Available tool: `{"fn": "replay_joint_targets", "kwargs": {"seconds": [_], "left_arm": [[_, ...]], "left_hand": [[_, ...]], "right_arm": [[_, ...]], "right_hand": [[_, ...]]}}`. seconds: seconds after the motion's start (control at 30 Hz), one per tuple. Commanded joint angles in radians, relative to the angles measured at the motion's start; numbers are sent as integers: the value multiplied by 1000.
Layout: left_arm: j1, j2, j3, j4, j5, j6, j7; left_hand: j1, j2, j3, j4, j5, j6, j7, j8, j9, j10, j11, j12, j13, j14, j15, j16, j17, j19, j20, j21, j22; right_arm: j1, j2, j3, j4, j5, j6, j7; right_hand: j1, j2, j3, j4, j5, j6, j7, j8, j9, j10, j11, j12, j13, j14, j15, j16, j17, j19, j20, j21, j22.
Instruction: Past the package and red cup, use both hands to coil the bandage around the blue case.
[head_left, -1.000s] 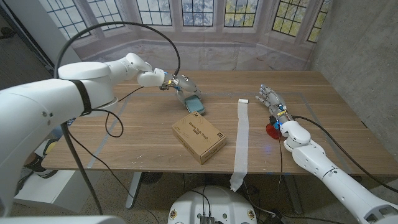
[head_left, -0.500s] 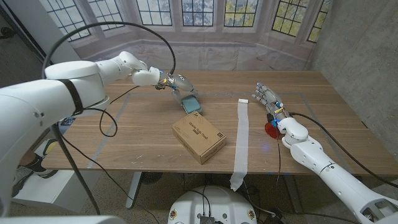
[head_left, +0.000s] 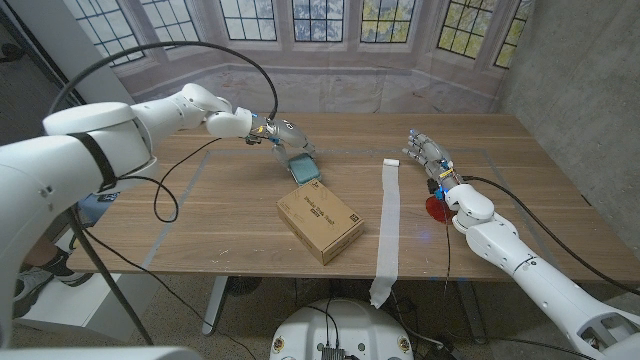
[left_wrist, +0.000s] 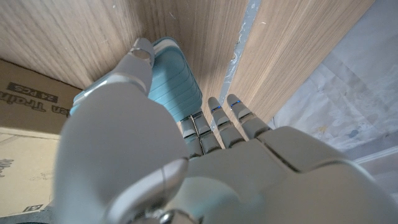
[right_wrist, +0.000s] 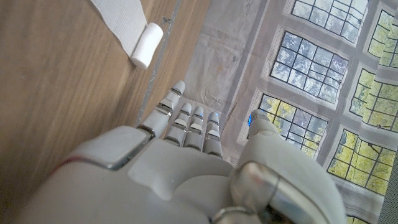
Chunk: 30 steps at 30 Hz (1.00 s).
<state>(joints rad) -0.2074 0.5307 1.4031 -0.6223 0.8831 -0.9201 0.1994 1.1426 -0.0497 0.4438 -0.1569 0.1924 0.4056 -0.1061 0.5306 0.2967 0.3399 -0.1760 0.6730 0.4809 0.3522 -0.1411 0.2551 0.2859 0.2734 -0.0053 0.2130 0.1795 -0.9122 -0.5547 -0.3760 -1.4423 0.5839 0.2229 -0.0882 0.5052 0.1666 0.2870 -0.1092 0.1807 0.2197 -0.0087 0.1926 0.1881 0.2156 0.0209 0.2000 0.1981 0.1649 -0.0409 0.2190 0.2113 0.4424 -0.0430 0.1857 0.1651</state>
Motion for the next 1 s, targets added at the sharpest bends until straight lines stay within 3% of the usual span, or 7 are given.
{"fn": "replay_joint_targets", "kwargs": {"seconds": [0.03,0.67,1.0], "left_arm": [[55,76,-116,-130,-7,22,-104],[143,177,-286,-312,-15,52,-247],[225,249,-393,-442,-49,105,-318]], "left_hand": [[6,34,11,5,6,54,-3,137,65,57,-41,22,129,5,0,-2,3,4,-1,-2,1],[5,40,14,5,7,57,-1,158,73,61,-41,26,142,11,-2,-6,13,5,0,-4,1],[4,41,15,5,7,55,-4,168,77,62,-41,27,148,14,-2,-8,17,4,0,-4,1]], "right_arm": [[23,-15,-11,-13,-10,-21,16],[62,-56,-37,-60,-60,-89,19],[69,-74,-49,-81,-78,-125,21]], "right_hand": [[-7,-1,2,-2,-2,2,3,3,2,7,2,3,4,8,-16,6,3,4,-35,7,5],[-6,-1,4,-4,-2,3,3,4,2,9,4,4,4,8,-16,6,3,4,-35,7,5],[-6,-1,4,-5,-2,5,3,4,2,8,4,3,4,8,-16,6,3,4,-34,7,5]]}}
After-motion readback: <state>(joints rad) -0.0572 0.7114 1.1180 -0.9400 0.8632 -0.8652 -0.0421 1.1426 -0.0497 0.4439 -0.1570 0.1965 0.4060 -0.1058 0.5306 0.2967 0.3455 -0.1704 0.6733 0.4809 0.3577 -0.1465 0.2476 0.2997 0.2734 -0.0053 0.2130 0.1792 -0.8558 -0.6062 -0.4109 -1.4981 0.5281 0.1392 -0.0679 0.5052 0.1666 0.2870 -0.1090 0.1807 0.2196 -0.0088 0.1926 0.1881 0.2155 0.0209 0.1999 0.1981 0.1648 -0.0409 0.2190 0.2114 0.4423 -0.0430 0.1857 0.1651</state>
